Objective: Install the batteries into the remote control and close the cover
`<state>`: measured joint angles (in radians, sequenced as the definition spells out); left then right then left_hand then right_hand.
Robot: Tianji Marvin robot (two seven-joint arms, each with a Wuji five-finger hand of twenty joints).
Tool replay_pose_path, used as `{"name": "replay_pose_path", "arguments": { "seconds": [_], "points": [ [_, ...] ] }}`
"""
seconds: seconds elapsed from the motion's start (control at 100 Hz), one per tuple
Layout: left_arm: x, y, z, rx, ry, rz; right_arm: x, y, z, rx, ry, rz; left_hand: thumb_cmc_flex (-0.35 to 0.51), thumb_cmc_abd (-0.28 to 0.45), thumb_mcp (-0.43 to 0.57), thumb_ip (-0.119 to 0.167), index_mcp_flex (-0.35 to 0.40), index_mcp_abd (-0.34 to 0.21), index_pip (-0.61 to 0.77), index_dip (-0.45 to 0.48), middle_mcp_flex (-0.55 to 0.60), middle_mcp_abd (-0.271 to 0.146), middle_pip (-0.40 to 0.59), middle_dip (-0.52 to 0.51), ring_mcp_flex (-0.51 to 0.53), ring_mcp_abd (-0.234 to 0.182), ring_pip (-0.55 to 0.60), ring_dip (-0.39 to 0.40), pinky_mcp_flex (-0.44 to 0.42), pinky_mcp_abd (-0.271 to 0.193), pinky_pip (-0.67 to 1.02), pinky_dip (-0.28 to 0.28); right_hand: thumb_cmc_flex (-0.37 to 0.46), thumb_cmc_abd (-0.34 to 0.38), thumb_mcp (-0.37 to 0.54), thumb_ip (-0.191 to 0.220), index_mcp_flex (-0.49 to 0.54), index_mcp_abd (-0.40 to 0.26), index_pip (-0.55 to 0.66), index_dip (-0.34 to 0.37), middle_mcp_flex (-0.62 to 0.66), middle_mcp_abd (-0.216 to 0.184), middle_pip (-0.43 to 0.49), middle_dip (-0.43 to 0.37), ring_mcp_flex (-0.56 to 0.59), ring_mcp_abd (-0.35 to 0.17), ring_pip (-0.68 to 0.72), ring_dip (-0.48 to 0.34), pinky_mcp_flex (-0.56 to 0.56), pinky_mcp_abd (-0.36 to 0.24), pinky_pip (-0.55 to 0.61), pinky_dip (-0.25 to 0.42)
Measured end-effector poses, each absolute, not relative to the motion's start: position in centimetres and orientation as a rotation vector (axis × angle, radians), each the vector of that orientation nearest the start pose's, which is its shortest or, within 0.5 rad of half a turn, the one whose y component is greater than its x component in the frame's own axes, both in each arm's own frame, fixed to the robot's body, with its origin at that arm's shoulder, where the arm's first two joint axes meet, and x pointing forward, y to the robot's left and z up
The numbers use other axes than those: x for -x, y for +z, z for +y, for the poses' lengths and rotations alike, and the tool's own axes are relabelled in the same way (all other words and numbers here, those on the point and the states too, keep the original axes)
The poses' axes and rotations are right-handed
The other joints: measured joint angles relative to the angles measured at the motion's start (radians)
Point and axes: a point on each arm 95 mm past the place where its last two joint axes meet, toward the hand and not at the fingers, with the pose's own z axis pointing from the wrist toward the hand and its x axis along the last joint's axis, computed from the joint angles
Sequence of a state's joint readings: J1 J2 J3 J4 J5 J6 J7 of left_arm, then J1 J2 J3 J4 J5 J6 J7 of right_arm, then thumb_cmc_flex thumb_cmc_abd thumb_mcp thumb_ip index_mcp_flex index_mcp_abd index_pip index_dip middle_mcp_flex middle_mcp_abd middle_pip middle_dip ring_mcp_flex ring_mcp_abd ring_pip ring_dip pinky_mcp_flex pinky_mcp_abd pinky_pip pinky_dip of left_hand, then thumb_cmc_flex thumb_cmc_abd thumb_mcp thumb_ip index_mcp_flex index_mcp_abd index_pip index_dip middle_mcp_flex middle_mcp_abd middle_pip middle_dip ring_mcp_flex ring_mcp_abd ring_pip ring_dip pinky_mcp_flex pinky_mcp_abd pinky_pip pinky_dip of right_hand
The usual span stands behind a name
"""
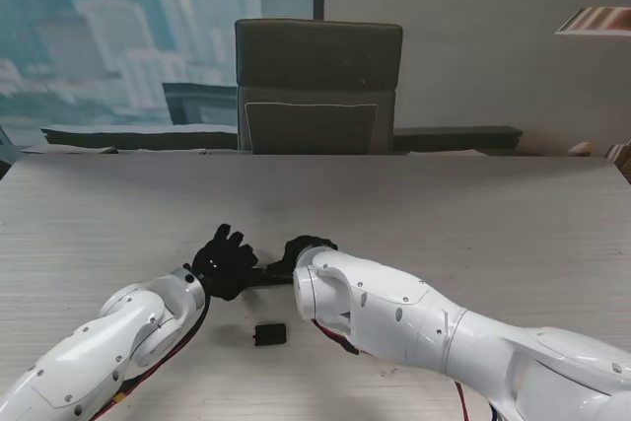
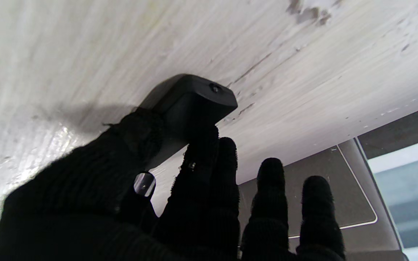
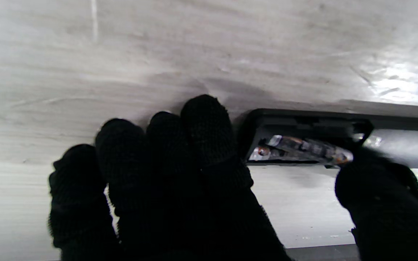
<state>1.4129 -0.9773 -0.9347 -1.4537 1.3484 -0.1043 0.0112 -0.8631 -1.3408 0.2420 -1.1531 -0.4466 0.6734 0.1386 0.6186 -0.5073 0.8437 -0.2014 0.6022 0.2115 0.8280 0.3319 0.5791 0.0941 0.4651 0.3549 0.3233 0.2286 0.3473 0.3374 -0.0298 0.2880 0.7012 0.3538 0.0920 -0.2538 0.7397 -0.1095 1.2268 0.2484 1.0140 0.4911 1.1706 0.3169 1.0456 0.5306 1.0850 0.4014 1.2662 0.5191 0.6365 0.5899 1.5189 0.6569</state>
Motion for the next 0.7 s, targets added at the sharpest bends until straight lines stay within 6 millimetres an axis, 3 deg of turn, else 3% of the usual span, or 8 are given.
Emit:
{"name": "replay_pose_path", "arguments": {
  "seconds": [0.7],
  "points": [
    [-39.82,-37.60,-1.88,0.684,-1.167,1.982,-45.11,-37.72,20.14,-1.521,1.063,1.845,0.000,0.004,-0.001,0.000,0.000,0.000,0.000,0.000,-0.005,0.000,0.000,0.000,-0.004,0.000,0.000,0.000,-0.001,0.000,0.000,0.000,0.104,-0.004,0.035,-0.012,0.012,0.039,0.003,0.001,0.002,0.020,0.000,-0.007,0.000,0.016,-0.002,-0.002,-0.003,0.017,-0.006,-0.003]
  ]
}}
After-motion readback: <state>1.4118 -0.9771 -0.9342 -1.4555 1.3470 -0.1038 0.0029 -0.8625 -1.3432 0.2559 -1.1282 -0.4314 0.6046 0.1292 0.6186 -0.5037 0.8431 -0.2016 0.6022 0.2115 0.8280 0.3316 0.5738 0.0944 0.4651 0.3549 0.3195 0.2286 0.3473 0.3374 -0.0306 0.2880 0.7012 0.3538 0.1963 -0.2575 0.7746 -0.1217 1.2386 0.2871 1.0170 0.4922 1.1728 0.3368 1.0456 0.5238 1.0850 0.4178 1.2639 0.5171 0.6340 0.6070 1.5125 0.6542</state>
